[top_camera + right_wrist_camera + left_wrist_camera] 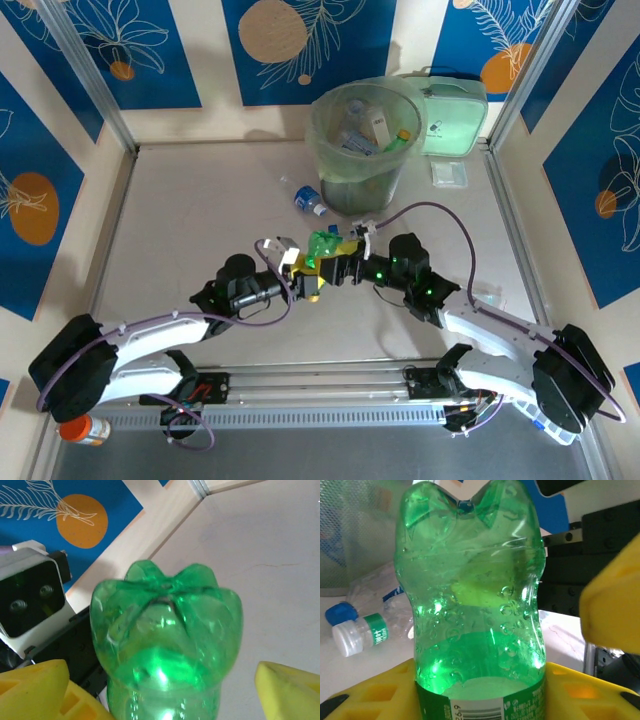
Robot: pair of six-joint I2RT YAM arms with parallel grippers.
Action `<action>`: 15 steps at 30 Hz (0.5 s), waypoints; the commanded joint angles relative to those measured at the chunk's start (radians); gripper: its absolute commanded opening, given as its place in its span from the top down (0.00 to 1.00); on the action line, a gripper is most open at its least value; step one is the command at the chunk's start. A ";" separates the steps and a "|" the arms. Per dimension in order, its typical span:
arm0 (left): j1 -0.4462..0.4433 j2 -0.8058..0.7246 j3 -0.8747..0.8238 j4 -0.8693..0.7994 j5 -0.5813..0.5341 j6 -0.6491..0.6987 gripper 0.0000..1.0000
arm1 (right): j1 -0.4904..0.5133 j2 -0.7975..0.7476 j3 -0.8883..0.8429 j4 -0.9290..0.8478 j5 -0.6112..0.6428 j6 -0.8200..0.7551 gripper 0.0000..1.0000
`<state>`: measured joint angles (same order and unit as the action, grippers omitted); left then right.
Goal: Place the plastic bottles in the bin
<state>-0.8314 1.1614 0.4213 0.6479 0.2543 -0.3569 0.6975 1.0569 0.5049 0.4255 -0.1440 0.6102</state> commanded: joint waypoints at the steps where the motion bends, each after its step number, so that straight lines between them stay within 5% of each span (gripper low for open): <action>1: -0.020 0.018 0.017 0.059 0.061 0.031 0.56 | -0.006 -0.003 0.010 0.059 -0.062 0.055 0.10; 10: -0.042 0.006 0.025 0.044 0.065 0.054 0.52 | -0.006 0.002 0.007 0.056 -0.050 0.058 0.41; 15: -0.047 -0.008 0.027 0.025 0.033 0.050 0.37 | -0.004 -0.016 -0.003 0.054 -0.023 0.047 0.50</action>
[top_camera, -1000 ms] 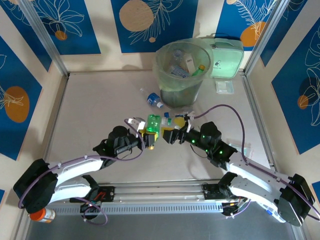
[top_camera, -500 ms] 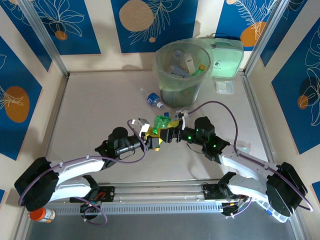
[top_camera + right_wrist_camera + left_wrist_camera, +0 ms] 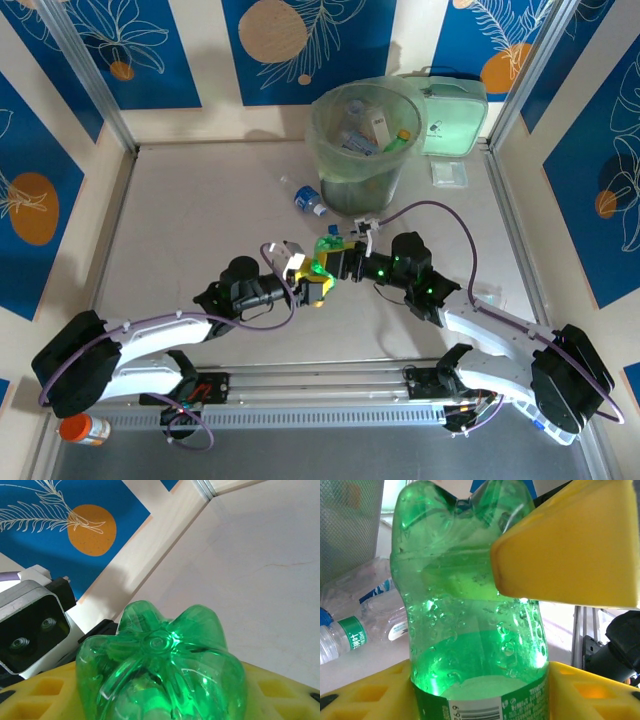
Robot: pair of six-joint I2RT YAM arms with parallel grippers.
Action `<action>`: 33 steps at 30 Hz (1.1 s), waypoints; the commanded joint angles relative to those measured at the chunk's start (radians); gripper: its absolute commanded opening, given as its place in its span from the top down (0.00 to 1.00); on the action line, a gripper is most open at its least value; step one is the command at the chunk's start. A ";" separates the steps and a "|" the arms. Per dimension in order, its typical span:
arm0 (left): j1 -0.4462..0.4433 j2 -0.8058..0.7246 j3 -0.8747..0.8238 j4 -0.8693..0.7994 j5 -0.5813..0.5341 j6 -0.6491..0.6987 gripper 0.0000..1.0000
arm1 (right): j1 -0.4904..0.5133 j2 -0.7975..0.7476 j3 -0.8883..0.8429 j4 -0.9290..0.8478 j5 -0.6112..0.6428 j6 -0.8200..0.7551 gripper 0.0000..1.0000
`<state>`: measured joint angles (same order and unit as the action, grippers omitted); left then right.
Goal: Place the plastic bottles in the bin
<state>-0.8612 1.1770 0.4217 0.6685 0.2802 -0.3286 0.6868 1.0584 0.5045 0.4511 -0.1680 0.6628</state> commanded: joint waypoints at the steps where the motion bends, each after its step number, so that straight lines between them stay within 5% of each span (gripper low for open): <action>1: -0.017 -0.025 0.025 0.004 -0.004 0.019 0.34 | 0.005 -0.023 -0.003 0.022 0.012 -0.013 0.50; 8: -0.016 -0.124 -0.009 -0.009 -0.092 0.006 0.15 | 0.012 -0.132 0.035 -0.122 0.128 -0.110 0.55; 19: -0.016 -0.554 -0.150 -0.241 -0.716 -0.063 0.15 | 0.000 -0.282 0.290 -0.434 0.505 -0.252 0.58; 24: -0.017 -0.547 -0.152 -0.233 -0.694 -0.070 0.15 | -0.149 -0.150 0.535 -0.442 0.492 -0.246 0.58; 33: -0.017 -0.501 -0.138 -0.232 -0.687 -0.067 0.15 | -0.381 0.346 1.100 -0.532 0.266 -0.102 0.58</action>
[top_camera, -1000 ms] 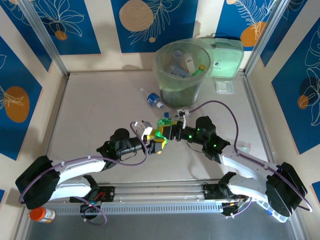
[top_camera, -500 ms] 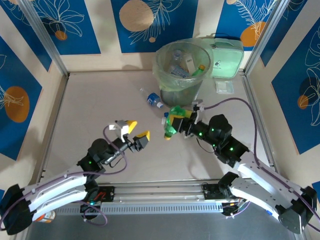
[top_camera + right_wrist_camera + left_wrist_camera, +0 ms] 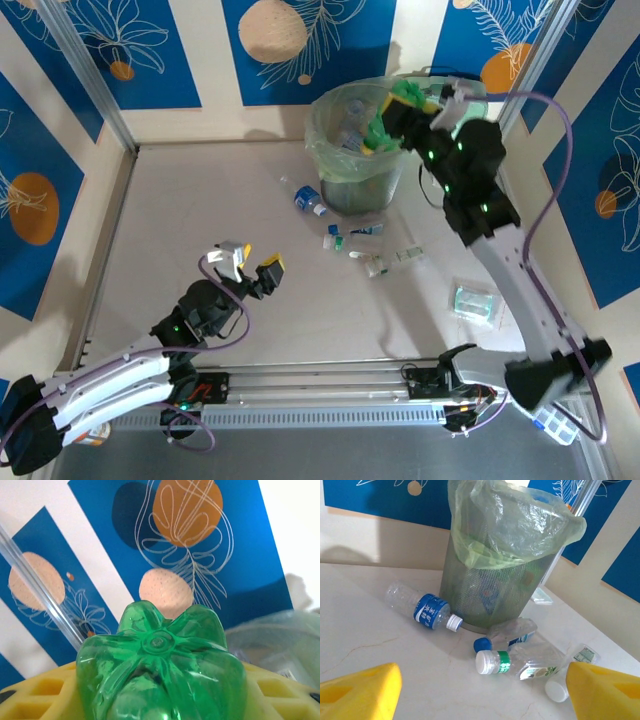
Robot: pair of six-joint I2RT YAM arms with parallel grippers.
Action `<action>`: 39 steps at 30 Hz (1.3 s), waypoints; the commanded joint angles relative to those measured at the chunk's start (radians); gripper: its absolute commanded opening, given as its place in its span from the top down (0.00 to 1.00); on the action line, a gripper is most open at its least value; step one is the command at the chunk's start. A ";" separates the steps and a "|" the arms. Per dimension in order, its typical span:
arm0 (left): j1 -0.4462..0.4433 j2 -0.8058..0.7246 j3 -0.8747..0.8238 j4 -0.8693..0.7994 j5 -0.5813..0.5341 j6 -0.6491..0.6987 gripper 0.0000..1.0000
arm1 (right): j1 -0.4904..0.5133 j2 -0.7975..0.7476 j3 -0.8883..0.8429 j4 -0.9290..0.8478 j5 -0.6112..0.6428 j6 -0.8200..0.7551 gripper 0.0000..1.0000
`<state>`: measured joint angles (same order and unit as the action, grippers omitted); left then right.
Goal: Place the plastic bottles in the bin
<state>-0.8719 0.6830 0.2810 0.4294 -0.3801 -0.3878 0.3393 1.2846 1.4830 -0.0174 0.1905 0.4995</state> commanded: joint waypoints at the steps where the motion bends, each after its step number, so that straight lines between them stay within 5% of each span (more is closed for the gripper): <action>1: -0.006 -0.009 0.003 0.006 -0.030 -0.008 0.15 | -0.042 0.181 0.190 -0.095 -0.107 0.069 0.58; 16: -0.006 0.026 0.003 0.026 -0.040 0.006 0.14 | -0.050 0.832 0.926 -0.550 -0.311 0.030 0.57; 19: -0.006 0.041 0.009 0.027 -0.040 0.004 0.13 | -0.029 0.932 1.056 -0.662 -0.272 -0.007 0.57; 26: -0.005 0.062 0.012 0.033 -0.047 0.005 0.12 | -0.006 1.031 1.127 -0.696 -0.168 -0.058 0.47; 32: -0.005 0.073 0.018 0.031 -0.057 0.019 0.12 | -0.003 1.117 1.260 -0.752 -0.140 -0.095 0.17; 39: -0.005 0.071 0.021 0.028 -0.062 0.022 0.11 | 0.000 1.020 1.212 -0.751 -0.134 -0.135 0.13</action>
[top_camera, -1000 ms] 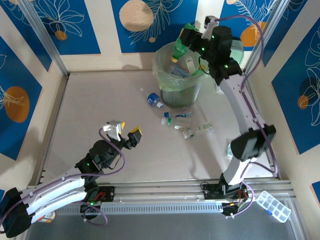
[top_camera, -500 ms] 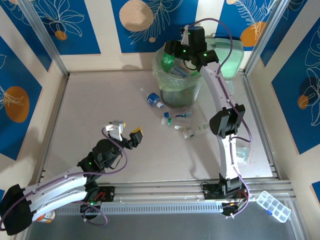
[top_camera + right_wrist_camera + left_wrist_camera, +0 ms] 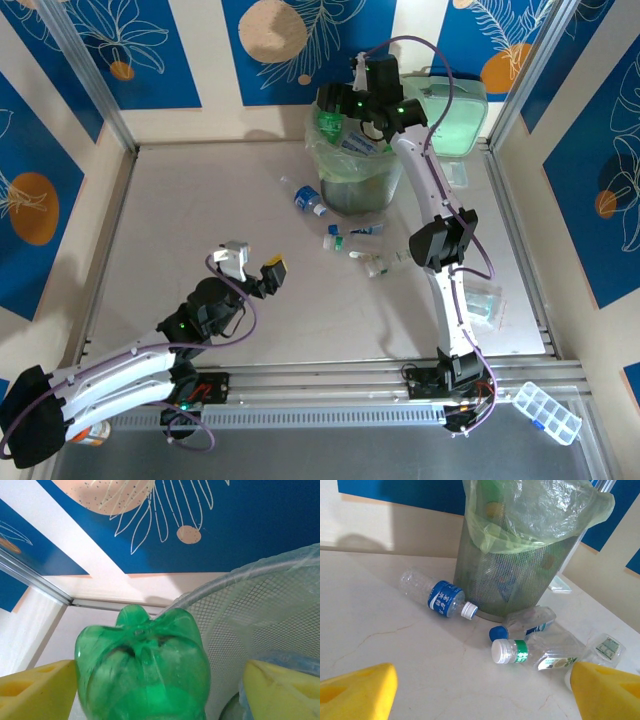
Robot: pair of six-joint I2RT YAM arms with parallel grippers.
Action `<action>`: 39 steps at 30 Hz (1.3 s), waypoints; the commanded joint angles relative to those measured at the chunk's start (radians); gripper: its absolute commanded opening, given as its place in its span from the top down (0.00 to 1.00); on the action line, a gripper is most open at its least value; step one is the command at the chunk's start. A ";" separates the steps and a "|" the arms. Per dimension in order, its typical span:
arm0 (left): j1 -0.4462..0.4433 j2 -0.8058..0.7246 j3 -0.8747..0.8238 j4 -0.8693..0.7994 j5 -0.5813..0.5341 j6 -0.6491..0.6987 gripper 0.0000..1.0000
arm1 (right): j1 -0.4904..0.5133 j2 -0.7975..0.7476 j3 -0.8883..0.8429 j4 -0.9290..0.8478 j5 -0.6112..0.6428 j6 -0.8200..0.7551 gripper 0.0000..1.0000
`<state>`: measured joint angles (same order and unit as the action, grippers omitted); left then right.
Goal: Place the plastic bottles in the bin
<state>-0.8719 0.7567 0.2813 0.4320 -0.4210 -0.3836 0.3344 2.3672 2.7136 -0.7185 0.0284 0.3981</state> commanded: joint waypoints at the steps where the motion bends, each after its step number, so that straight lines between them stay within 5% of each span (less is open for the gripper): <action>1: -0.005 -0.003 0.021 0.025 -0.025 0.017 0.11 | 0.005 -0.085 -0.039 -0.041 0.037 -0.039 0.14; 7: -0.004 -0.007 0.025 -0.006 -0.083 0.006 0.09 | 0.006 -0.217 -0.185 0.027 0.063 -0.067 0.19; 19: -0.005 -0.009 0.025 -0.022 -0.130 0.009 0.09 | 0.084 -0.148 -0.135 0.034 -0.038 -0.128 0.67; 32: -0.005 -0.031 0.018 -0.026 -0.153 0.013 0.09 | 0.057 -0.017 -0.081 -0.016 -0.028 -0.094 0.80; 39: -0.005 0.011 0.024 -0.001 -0.150 -0.003 0.01 | 0.088 -0.106 -0.089 -0.056 -0.076 -0.126 0.80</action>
<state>-0.8719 0.7525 0.2832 0.4057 -0.5533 -0.3843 0.3950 2.3375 2.6030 -0.7460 -0.0036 0.2932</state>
